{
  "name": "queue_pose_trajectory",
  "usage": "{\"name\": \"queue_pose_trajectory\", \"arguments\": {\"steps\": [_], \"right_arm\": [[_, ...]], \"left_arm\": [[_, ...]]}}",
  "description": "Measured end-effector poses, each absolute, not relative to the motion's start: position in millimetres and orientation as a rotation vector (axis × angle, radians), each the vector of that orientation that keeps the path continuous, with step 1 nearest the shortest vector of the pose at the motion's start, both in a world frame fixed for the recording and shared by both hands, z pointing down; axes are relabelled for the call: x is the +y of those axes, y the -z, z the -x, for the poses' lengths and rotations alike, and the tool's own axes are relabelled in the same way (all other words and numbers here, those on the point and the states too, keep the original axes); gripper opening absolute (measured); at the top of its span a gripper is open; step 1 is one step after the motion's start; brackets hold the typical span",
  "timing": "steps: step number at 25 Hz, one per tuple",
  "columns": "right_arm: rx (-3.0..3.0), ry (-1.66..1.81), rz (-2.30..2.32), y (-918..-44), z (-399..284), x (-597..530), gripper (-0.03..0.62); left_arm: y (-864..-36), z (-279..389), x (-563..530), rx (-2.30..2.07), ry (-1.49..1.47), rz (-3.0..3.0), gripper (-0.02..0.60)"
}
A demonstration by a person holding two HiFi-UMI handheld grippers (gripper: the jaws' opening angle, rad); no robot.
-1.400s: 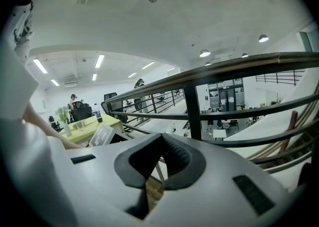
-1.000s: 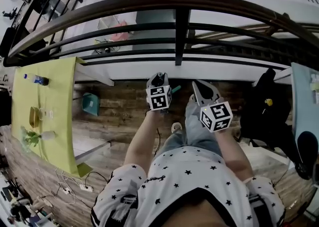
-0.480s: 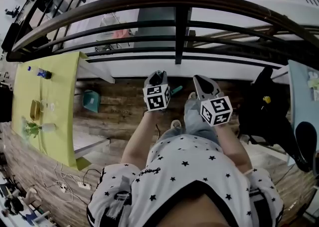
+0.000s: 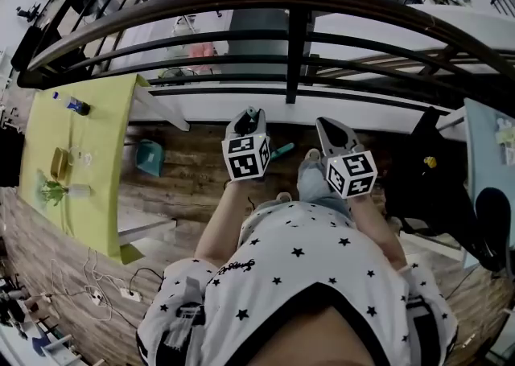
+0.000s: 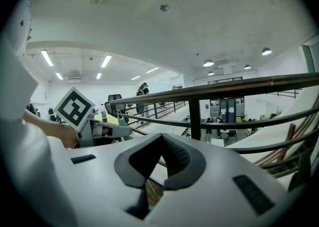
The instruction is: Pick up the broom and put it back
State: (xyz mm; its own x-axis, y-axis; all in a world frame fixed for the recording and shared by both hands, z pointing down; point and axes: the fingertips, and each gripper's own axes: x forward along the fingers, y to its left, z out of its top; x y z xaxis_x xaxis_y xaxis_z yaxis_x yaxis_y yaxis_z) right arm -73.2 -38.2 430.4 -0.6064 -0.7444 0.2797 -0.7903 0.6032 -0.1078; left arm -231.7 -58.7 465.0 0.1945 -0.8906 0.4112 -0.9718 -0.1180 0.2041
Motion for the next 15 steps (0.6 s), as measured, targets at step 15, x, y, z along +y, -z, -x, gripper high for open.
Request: {"name": "queue_pose_trajectory", "arguments": {"steps": [15], "right_arm": [[-2.635,-0.354,-1.284,-433.8,81.2,-17.9,-0.006]], "left_arm": [[-424.9,241.1,-18.0,-1.692,-0.218,-2.133,0.104]]}}
